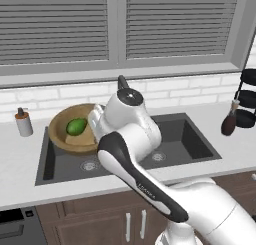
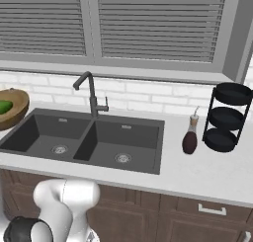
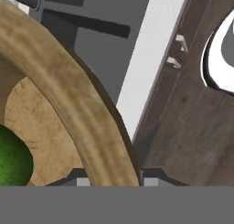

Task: Pick the avocado from the sink and place it in the bowl. Then pick the bowl and place it in the microwave. Then close the microwave door and press the start button.

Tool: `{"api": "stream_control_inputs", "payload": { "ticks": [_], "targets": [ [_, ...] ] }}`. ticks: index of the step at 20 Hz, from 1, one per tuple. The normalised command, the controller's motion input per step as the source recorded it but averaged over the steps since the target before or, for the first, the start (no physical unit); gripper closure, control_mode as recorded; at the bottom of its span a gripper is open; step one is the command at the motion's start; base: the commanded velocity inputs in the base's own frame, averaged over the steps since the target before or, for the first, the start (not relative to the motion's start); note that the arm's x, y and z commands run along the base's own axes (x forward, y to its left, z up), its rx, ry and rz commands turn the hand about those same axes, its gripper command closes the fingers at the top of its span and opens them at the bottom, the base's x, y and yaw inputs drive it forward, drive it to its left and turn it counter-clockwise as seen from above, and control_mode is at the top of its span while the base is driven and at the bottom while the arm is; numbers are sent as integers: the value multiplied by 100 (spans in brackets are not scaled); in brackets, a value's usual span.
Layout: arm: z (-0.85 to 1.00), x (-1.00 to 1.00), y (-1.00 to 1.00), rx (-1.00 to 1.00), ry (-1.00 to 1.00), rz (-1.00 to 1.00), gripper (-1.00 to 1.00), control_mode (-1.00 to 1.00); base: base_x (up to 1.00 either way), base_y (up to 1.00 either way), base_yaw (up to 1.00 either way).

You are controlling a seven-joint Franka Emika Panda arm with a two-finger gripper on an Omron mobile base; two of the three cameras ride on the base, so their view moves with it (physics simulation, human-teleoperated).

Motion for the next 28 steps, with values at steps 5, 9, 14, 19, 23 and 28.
{"api": "stream_control_inputs", "payload": {
  "ticks": [5,9,14,19,23,28],
  "targets": [
    [65,-22,-74,4,4,-37,100,-100,0,0,0],
    [44,-5,-82,7,2,-18,100,-100,0,0,0],
    [23,-9,-99,12,0,-8,100,-100,0,0,0],
    [19,-33,-90,6,0,-7,100,-100,0,0,0],
    [16,-39,-75,-2,0,-20,100,-100,0,0,0],
    [12,-7,-36,-2,2,-18,100,-100,0,0,0]
  ]
}}
